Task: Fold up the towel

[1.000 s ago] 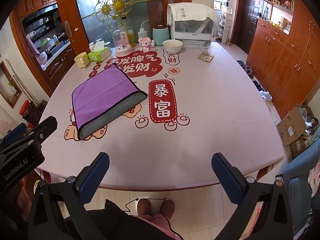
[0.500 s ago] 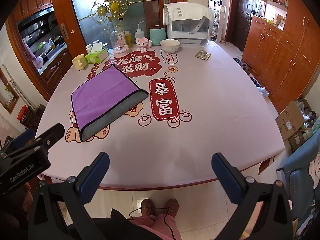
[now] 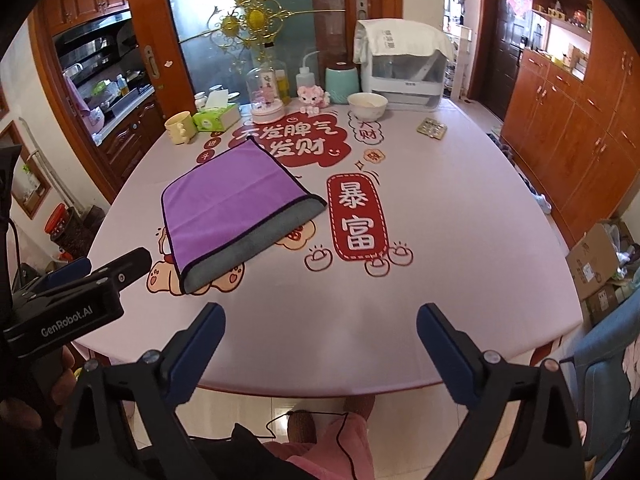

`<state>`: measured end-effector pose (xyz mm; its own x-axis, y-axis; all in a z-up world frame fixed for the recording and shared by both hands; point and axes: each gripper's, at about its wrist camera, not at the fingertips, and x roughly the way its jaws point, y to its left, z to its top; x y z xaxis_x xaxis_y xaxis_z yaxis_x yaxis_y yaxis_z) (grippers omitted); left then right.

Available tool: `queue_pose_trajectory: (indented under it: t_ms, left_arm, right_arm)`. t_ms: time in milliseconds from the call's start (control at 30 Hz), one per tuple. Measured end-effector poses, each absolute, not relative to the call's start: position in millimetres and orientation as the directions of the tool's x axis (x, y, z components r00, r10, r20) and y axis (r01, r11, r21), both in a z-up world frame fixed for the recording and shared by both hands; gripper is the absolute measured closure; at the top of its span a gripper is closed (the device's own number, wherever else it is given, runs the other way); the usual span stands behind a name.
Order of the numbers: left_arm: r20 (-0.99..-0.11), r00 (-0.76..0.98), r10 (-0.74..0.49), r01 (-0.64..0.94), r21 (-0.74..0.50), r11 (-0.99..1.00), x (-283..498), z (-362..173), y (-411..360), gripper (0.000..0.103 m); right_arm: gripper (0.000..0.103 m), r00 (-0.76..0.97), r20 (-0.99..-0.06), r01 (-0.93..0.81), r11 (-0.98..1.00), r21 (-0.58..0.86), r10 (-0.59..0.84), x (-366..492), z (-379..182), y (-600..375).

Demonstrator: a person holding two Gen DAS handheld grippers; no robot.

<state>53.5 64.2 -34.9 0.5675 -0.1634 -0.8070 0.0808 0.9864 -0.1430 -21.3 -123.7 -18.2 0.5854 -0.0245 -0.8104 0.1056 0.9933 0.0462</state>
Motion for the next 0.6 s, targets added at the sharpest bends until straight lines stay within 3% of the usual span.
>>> queue_pose_trajectory:
  t_ms: [600]
  left_arm:
    - [-0.839, 0.540, -0.065, -0.091, -0.135, 0.987, 101.0, -54.8, 56.5, 0.001]
  right_arm:
    - [0.019, 0.549, -0.822, -0.153, 0.985, 0.080, 0.152, 84.5, -31.8, -146.7]
